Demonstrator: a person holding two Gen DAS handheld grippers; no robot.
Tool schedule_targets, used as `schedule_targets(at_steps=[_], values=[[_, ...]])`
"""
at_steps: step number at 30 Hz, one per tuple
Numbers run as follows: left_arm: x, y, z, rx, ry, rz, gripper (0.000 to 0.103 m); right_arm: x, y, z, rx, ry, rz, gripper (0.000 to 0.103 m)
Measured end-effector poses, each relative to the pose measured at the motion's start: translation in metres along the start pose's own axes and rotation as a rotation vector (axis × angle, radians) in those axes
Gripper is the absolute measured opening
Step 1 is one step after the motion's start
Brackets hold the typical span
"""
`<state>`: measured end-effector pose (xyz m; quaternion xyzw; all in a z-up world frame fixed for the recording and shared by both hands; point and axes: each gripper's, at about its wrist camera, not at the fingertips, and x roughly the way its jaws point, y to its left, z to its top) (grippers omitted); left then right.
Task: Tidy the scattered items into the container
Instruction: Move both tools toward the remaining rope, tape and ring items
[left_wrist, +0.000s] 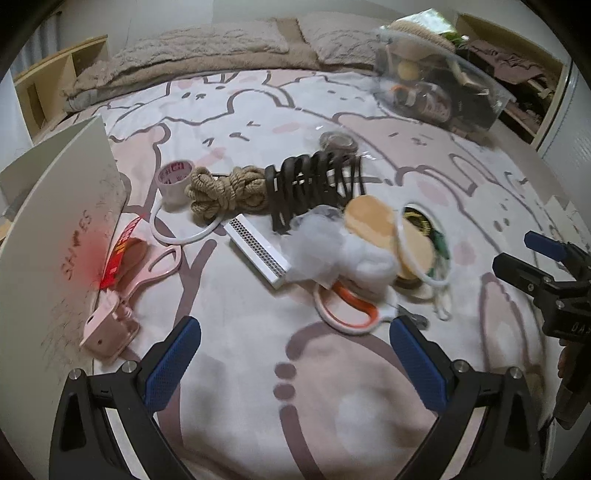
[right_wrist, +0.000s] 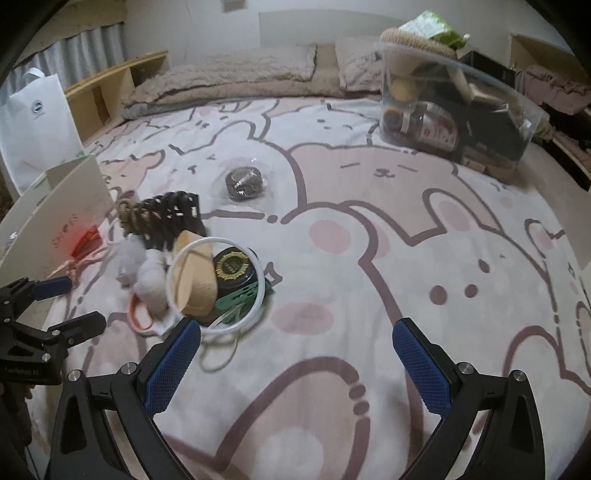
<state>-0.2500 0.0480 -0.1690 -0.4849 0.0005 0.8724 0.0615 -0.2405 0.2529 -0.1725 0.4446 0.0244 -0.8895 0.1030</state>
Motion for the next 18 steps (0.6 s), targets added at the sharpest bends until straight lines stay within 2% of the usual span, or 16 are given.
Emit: schedule_targets(at_steps=[12, 15, 18], values=[[0.043, -0.001, 0.012, 0.075, 0.081, 0.053, 0.103, 0.054, 0.011, 0.007, -0.068, 0.115, -0.008, 0.103], [0.048, -0.003, 0.012, 0.098, 0.088, 0.071, 0.103, 0.062, 0.015, 0.002, -0.094, 0.159, -0.013, 0.103], [0.05, 0.0, 0.009, 0.101, 0.109, 0.078, 0.103, 0.058, 0.015, -0.005, -0.096, 0.164, -0.009, 0.103]])
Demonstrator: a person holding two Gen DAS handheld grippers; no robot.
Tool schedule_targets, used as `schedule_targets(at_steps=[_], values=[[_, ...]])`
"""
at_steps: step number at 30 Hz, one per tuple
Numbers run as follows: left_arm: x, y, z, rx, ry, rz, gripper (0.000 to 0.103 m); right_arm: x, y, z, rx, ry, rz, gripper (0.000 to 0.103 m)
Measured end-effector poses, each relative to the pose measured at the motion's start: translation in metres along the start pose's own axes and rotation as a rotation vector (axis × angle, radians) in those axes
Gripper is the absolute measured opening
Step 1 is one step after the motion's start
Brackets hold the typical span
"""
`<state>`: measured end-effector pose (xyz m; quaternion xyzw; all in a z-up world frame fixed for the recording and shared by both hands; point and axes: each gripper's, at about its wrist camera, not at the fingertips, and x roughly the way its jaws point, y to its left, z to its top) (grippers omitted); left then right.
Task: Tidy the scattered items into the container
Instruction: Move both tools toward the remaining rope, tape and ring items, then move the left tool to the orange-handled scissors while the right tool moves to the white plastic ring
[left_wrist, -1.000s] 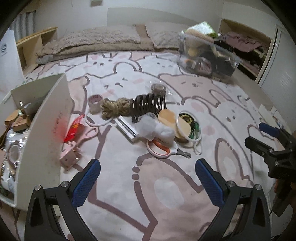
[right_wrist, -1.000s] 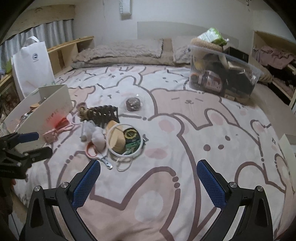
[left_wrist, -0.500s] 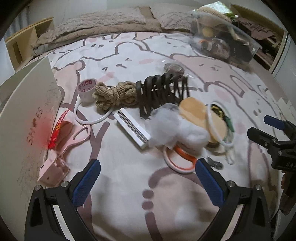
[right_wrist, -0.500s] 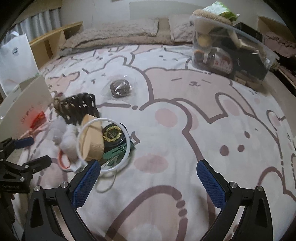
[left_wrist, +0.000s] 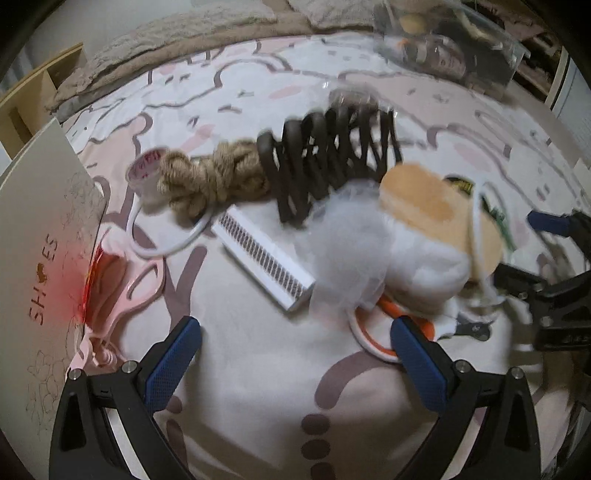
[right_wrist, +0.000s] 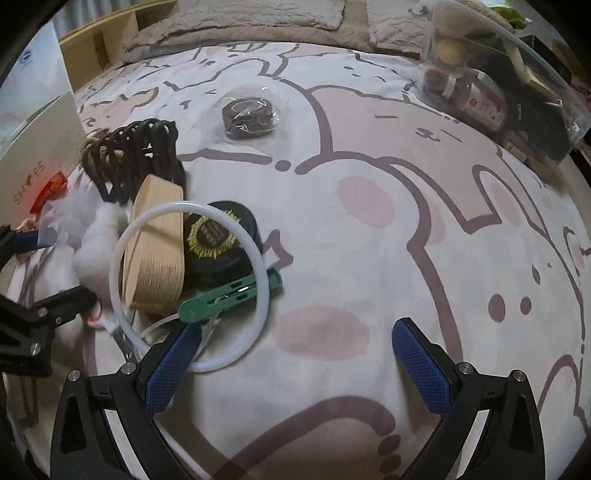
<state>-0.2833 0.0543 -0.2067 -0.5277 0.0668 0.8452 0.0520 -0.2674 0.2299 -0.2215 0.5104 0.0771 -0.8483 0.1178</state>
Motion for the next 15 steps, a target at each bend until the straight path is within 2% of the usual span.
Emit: schedule_targets(at_steps=[7, 15], values=[[-0.005, 0.0, -0.015, -0.019, 0.028, -0.002, 0.103, -0.014, -0.002, -0.026, 0.017, 0.008, -0.002, 0.103], [-0.024, -0.006, -0.048, -0.029, 0.025, -0.006, 0.103, -0.036, -0.002, -0.067, 0.055, -0.035, -0.006, 0.103]])
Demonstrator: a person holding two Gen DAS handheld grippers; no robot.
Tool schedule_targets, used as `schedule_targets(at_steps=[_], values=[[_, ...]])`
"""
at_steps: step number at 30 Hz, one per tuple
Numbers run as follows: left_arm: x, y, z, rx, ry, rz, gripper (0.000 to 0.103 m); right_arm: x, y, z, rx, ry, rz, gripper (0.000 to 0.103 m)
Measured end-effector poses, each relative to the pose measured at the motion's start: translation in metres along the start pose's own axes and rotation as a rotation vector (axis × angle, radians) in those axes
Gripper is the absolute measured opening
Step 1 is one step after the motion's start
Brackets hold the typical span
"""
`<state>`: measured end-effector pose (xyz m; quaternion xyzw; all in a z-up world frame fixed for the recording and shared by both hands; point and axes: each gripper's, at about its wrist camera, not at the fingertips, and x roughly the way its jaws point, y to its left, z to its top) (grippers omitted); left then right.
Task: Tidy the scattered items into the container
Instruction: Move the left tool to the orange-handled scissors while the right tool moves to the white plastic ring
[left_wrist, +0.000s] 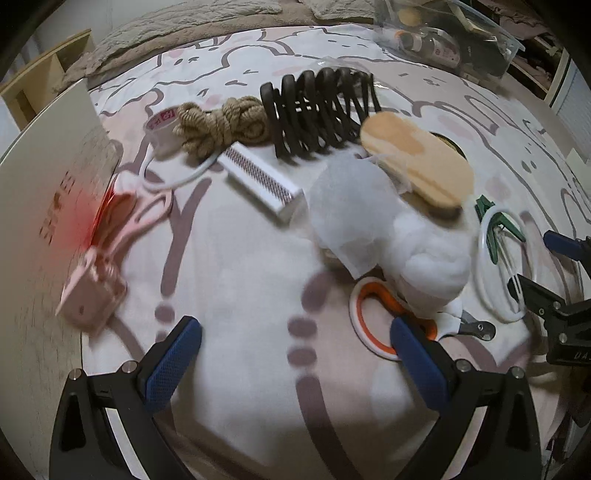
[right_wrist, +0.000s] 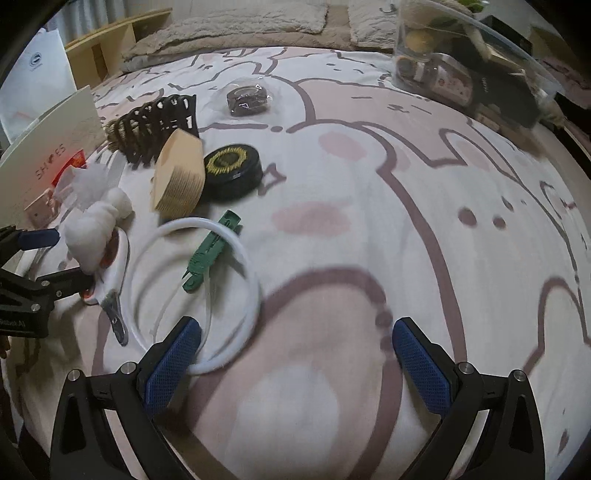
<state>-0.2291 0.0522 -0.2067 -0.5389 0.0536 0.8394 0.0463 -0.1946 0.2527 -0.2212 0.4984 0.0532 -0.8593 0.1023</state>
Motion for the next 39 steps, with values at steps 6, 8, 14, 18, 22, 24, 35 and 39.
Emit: schedule_targets(at_steps=[6, 8, 14, 18, 22, 24, 35, 39], values=[[-0.014, -0.005, -0.025, 0.011, -0.003, -0.018, 0.103, -0.017, 0.001, -0.024, 0.029, -0.015, -0.003, 0.103], [-0.019, -0.003, -0.035, 0.014, 0.0, -0.028, 0.103, -0.022, 0.0, -0.031, 0.036, -0.018, 0.001, 0.103], [-0.033, -0.001, -0.063, 0.045, 0.014, -0.054, 0.103, -0.037, 0.0, -0.053, 0.047, -0.018, 0.001, 0.103], [-0.042, 0.001, -0.081, 0.069, 0.019, -0.064, 0.103, -0.044, 0.001, -0.066, 0.042, -0.024, -0.005, 0.103], [-0.05, 0.003, -0.097, 0.095, 0.021, -0.07, 0.103, -0.051, 0.002, -0.076, 0.043, -0.031, -0.003, 0.103], [-0.054, 0.005, -0.103, 0.109, 0.018, -0.075, 0.103, -0.055, 0.001, -0.08, 0.046, -0.033, 0.005, 0.103], [-0.081, 0.006, -0.115, -0.017, -0.014, -0.191, 0.103, -0.083, -0.009, -0.083, 0.175, -0.082, 0.136, 0.103], [-0.081, -0.005, -0.114, -0.076, -0.008, -0.236, 0.103, -0.078, 0.006, -0.077, 0.12, -0.07, 0.116, 0.103]])
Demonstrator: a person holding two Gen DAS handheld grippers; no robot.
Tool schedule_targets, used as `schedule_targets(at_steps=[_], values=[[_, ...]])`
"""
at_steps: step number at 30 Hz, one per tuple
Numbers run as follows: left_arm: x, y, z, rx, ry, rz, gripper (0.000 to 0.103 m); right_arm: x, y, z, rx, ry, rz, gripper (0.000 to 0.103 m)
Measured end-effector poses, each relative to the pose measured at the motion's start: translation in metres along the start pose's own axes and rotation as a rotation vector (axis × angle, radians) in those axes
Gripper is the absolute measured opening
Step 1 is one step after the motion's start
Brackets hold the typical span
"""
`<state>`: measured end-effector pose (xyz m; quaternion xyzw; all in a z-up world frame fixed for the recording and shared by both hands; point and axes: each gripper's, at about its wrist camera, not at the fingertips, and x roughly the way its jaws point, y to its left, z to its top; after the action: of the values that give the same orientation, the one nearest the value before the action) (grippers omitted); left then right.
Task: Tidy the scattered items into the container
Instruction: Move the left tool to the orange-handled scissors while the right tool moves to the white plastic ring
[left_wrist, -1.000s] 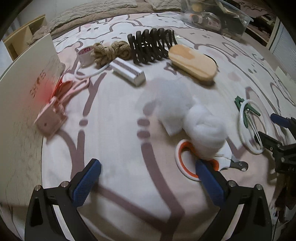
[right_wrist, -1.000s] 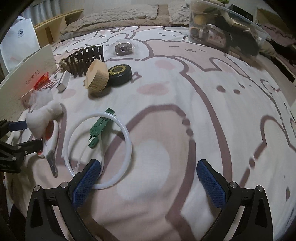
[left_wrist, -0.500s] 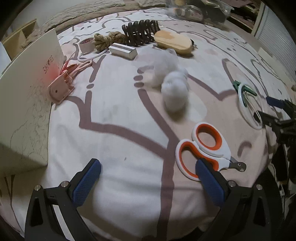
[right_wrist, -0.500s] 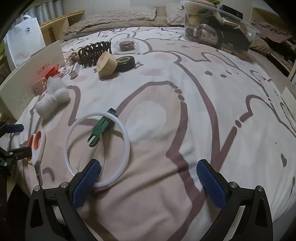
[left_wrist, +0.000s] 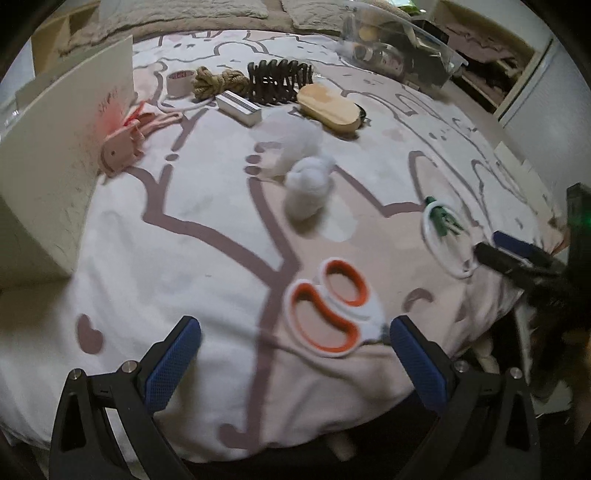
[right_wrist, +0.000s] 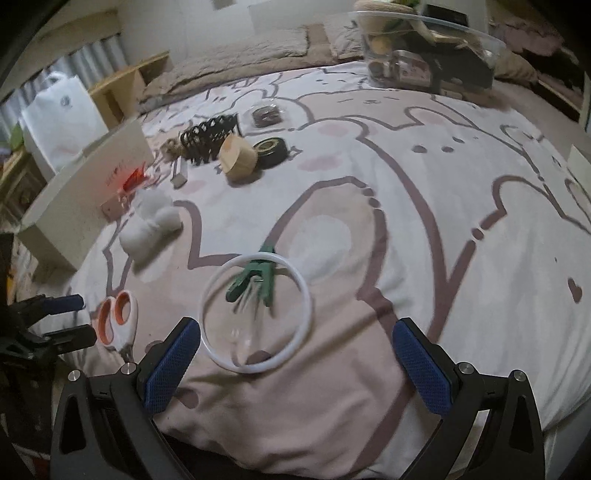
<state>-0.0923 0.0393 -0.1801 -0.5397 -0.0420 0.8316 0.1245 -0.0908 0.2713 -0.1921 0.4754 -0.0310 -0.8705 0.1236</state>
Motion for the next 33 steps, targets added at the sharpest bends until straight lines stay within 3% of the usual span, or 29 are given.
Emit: schedule_targets(at_steps=[9, 21, 24, 33], values=[[0.015, -0.022, -0.001, -0.04, 0.014, 0.007, 0.103, 0.022, 0.03, -0.003, -0.119, 0.068, -0.04, 0.103], [0.033, -0.031, 0.003, -0.058, 0.044, 0.141, 0.103, 0.031, 0.034, -0.004, -0.144, 0.071, -0.071, 0.103], [0.033, -0.029, 0.003, -0.076, 0.043, 0.147, 0.103, 0.025, 0.033, -0.002, -0.137, 0.056, -0.083, 0.081], [0.032, -0.031, 0.001, -0.041, 0.043, 0.15, 0.101, -0.001, 0.02, 0.005, -0.092, 0.01, -0.067, 0.081]])
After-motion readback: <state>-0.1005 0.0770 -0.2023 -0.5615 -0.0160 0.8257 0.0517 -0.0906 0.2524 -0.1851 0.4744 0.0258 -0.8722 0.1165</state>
